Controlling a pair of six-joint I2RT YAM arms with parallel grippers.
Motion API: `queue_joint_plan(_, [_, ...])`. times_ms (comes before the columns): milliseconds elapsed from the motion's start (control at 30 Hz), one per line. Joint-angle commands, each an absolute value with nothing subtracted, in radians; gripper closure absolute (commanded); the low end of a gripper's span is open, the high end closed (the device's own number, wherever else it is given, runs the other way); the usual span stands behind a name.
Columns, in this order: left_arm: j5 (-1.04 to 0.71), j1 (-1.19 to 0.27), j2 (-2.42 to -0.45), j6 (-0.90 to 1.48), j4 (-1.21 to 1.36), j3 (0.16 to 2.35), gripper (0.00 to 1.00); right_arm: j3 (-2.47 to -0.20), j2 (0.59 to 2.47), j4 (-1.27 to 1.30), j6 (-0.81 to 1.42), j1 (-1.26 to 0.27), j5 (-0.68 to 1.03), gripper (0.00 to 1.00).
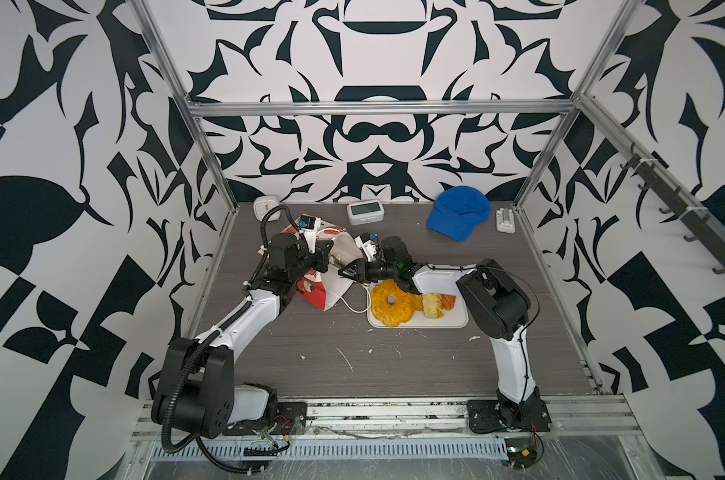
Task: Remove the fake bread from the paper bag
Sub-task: 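Push the right tongs deeper into the bag toward the remaining yellow bread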
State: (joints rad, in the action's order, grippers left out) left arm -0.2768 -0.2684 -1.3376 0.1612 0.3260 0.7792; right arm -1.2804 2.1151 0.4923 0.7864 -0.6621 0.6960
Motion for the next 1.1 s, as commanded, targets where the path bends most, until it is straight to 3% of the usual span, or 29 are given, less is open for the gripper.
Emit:
queue_joint_plan(0, [-0.304, -0.266, -1.302, 0.184, 0.372, 0.768, 1.0, -1.334, 2.102, 0.527, 0.792, -0.669, 0.682, 0.64])
queue_joint_plan(1067, [-0.341, -0.266, -1.305, 0.2, 0.409, 0.75, 1.0, -1.509, 2.241, 0.494, 0.838, -0.672, 0.66, 0.64])
